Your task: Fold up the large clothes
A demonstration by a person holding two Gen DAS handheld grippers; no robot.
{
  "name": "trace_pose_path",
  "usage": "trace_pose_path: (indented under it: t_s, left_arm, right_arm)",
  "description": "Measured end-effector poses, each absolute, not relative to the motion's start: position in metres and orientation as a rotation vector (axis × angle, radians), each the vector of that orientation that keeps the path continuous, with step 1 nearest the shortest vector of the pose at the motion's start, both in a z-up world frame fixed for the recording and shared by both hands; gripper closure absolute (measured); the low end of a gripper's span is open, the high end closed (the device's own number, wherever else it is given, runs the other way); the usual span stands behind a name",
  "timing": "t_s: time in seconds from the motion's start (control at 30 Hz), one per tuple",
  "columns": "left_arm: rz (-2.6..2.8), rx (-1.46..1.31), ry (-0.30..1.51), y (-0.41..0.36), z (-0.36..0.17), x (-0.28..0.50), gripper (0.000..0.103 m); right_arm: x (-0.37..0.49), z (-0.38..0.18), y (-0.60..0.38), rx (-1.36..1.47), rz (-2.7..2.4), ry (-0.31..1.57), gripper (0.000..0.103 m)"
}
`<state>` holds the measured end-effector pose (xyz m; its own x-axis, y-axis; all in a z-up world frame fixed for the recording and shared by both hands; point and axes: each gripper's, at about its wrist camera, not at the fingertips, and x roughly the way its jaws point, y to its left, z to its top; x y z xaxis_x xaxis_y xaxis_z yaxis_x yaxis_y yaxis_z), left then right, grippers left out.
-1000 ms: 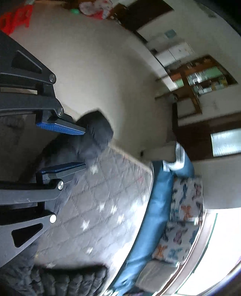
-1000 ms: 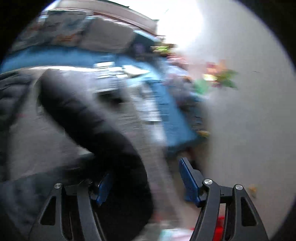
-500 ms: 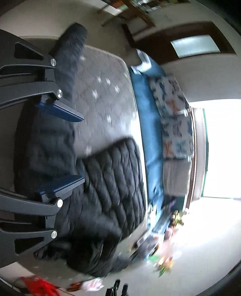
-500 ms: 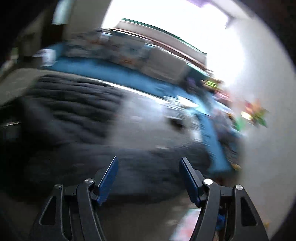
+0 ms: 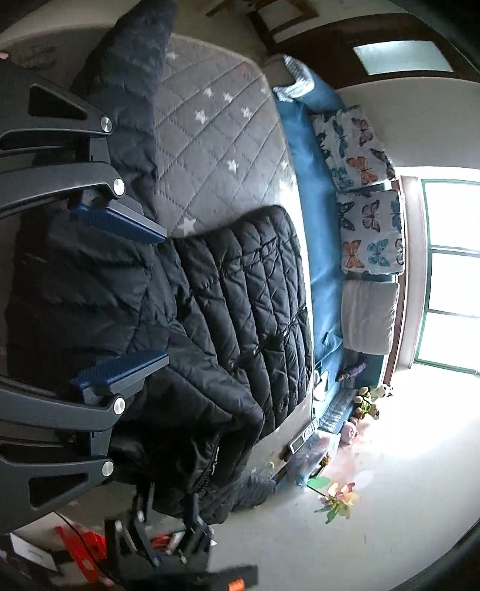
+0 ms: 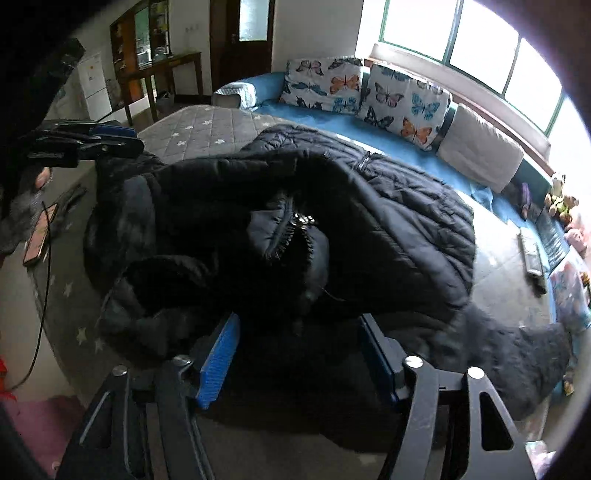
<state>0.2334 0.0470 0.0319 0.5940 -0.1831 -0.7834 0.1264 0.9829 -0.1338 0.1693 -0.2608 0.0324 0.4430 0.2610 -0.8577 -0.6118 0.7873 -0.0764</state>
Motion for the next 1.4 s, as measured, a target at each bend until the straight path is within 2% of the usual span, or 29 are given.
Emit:
trace_pose_path:
  t_s: [0.03, 0.07, 0.13, 0.23, 0.6, 0.9, 1.0, 1.07, 1.1, 1.13, 1.17, 1.2, 1.27, 1.4]
  left_arm:
    - [-0.18, -0.072, 0.922, 0.047, 0.029, 0.238, 0.039]
    - [-0.183, -0.08, 0.928, 0.047, 0.026, 0.242, 0.039]
    - [-0.198, -0.11, 0.946, 0.047, 0.019, 0.25, 0.04]
    - [-0.209, -0.116, 0.958, 0.046, 0.013, 0.257, 0.04]
    - [-0.282, -0.023, 0.955, 0.033, 0.021, 0.23, 0.04]
    - [-0.359, 0.089, 0.974, 0.004, 0.013, 0.2, 0.04]
    - [-0.37, 0.077, 0.985, -0.002, 0.01, 0.202, 0.04]
    - [-0.376, 0.075, 0.992, -0.006, 0.006, 0.204, 0.04]
    - [-0.38, 0.076, 0.997, -0.009, 0.003, 0.205, 0.04]
    - [-0.385, 0.075, 1.003, -0.011, 0.001, 0.207, 0.04]
    - [-0.391, 0.072, 1.015, -0.013, -0.003, 0.208, 0.04]
    - [-0.394, 0.073, 1.027, -0.016, -0.008, 0.208, 0.04]
    - [-0.399, 0.077, 1.049, -0.019, -0.017, 0.208, 0.04]
    - [-0.379, 0.118, 1.089, -0.021, -0.04, 0.197, 0.04]
  right_arm:
    - [0.172, 0.026, -0.258, -0.395, 0.561, 0.987, 0.055]
    - [0.177, 0.019, -0.255, -0.381, 0.567, 1.012, 0.062]
    - [0.18, 0.008, -0.259, -0.351, 0.558, 1.041, 0.084]
    - [0.172, 0.01, -0.265, -0.323, 0.549, 1.04, 0.091]
    - [0.073, 0.073, -0.278, -0.492, 0.6, 0.928, 0.094]
    - [0.013, 0.019, -0.279, -0.594, 0.702, 1.147, 0.095]
    - [0.018, 0.03, -0.284, -0.565, 0.712, 1.133, 0.095]
    - [0.035, 0.048, -0.292, -0.487, 0.723, 1.118, 0.092]
    - [0.04, 0.055, -0.296, -0.451, 0.722, 1.108, 0.084]
    - [0.049, 0.06, -0.3, -0.426, 0.713, 1.091, 0.067]
    - [0.061, 0.065, -0.303, -0.405, 0.701, 1.067, 0.055]
    - [0.074, 0.067, -0.306, -0.383, 0.674, 1.036, 0.037]
    - [0.102, 0.064, -0.307, -0.365, 0.624, 0.986, 0.036]
    - [0.152, 0.028, -0.31, -0.328, 0.559, 1.01, 0.036]
